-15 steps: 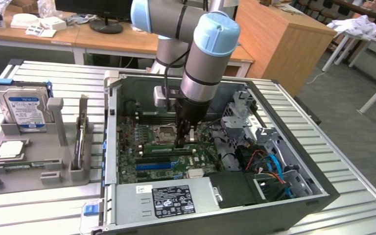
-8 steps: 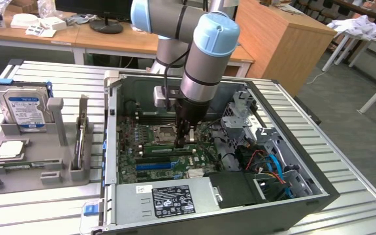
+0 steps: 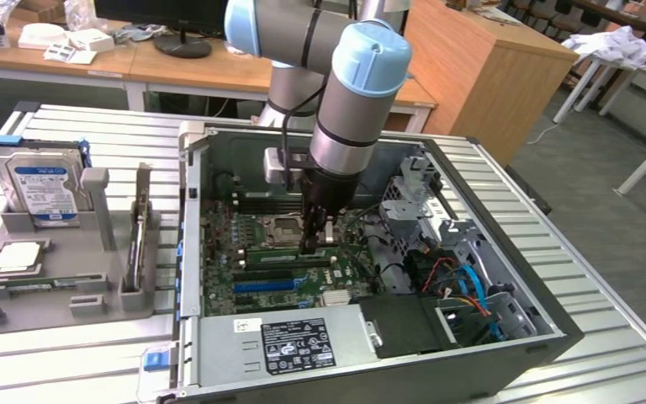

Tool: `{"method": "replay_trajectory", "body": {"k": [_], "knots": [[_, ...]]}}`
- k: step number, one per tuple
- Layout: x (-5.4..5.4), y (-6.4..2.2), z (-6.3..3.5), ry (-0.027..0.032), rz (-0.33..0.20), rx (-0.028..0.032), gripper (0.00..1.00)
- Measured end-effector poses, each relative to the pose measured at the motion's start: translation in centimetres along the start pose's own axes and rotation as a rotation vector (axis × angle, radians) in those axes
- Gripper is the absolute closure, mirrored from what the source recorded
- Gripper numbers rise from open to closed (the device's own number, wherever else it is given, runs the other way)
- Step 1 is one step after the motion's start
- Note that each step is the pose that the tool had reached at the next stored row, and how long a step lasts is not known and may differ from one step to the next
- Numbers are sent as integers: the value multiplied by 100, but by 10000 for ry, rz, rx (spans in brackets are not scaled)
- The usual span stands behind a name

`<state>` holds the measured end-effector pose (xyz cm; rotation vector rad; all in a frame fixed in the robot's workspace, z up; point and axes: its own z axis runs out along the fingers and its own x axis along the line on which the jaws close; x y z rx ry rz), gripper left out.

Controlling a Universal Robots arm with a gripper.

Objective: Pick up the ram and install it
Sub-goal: 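Insert the ram into the slot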

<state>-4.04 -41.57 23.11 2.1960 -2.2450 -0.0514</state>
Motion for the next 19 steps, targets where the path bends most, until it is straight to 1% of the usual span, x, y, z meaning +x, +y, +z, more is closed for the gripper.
{"method": "replay_trajectory", "body": {"k": [8,19], "knots": [[-1,0,-18,-3,0,1,89],[1,0,-12,0,0,5,89]]}}
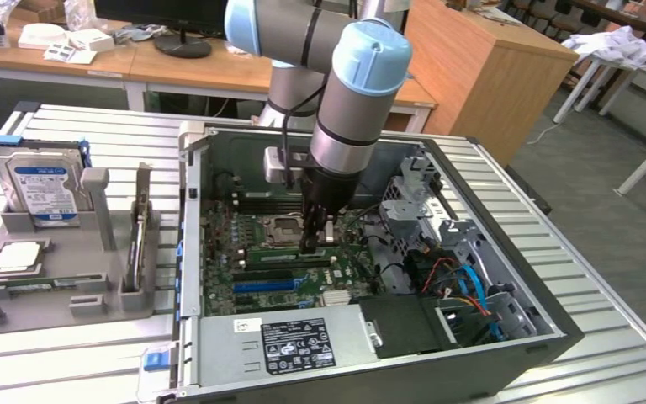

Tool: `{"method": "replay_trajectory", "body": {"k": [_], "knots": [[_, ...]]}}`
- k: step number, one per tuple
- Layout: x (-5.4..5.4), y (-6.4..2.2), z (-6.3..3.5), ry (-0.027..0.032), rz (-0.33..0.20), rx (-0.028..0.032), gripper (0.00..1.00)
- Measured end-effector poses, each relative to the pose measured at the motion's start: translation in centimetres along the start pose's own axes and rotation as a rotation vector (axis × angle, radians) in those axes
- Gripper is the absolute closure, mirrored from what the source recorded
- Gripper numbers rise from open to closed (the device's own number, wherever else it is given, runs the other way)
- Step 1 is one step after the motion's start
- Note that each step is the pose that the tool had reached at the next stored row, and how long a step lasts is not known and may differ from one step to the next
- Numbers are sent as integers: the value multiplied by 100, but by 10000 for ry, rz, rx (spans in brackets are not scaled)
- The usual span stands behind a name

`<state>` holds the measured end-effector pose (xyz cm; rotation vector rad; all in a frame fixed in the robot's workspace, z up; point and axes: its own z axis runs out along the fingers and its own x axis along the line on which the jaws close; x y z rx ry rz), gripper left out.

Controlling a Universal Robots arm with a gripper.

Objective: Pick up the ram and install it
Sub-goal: 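Insert the ram into the slot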

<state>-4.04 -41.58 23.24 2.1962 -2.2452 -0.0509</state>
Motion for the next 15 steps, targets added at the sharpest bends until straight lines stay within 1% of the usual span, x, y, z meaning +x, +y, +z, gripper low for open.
{"method": "replay_trajectory", "body": {"k": [11,15], "knots": [[0,0,0,3,-116,-2,89],[0,0,0,5,-266,-5,89]]}}
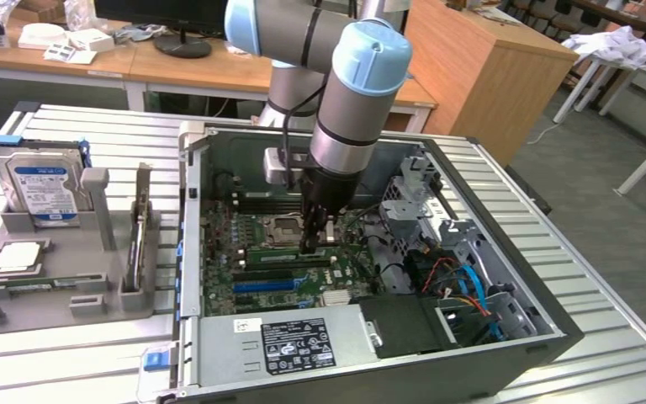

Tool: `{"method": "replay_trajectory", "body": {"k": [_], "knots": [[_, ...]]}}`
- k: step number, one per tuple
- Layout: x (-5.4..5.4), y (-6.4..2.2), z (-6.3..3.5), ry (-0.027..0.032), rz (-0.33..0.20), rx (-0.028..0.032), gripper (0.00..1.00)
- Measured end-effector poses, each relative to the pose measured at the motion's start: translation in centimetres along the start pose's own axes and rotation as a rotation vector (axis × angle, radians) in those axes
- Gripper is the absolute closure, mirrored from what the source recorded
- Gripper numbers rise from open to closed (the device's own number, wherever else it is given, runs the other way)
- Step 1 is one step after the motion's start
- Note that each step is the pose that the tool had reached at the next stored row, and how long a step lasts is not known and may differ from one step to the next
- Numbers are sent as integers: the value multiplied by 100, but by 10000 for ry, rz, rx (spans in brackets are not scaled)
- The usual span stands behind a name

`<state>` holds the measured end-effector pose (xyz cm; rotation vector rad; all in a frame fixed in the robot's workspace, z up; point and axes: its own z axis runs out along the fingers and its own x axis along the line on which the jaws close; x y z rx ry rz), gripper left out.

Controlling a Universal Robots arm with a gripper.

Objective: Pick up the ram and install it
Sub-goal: 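Insert the ram into the slot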

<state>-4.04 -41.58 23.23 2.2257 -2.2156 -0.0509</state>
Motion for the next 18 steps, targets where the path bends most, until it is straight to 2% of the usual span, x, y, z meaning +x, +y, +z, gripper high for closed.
{"method": "replay_trajectory", "body": {"k": [18], "knots": [[9,1,13,1,-27,0,89]]}}
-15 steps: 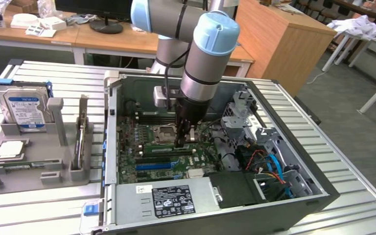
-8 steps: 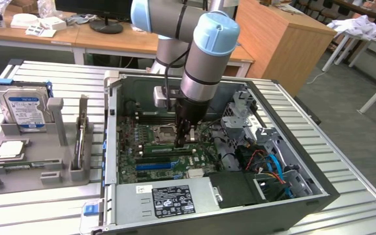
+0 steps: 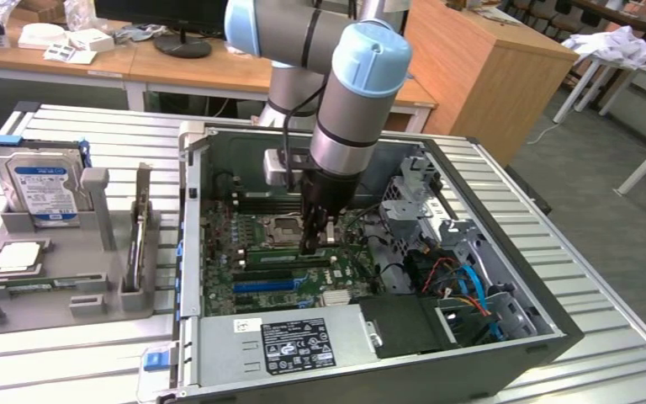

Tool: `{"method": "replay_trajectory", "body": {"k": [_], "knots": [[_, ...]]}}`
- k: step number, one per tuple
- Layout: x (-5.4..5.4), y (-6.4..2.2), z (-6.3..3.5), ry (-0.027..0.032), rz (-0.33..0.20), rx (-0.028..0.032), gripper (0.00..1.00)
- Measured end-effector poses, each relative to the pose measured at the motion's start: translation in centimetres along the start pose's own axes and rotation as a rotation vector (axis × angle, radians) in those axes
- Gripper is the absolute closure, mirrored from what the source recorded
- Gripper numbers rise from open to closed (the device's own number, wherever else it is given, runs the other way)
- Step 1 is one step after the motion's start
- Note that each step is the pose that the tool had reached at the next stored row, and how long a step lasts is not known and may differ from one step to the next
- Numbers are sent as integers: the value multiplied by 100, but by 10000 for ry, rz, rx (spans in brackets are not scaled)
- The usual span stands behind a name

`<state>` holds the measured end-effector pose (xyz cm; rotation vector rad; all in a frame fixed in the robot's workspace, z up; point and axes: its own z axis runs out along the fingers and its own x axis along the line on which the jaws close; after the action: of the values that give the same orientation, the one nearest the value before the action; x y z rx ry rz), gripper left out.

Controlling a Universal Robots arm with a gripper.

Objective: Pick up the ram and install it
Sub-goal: 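Insert the ram into the slot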

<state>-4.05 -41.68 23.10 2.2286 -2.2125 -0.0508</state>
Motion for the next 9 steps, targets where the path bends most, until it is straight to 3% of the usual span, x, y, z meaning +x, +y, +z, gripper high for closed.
{"method": "replay_trajectory", "body": {"k": [9], "knots": [[7,0,14,1,0,0,89]]}}
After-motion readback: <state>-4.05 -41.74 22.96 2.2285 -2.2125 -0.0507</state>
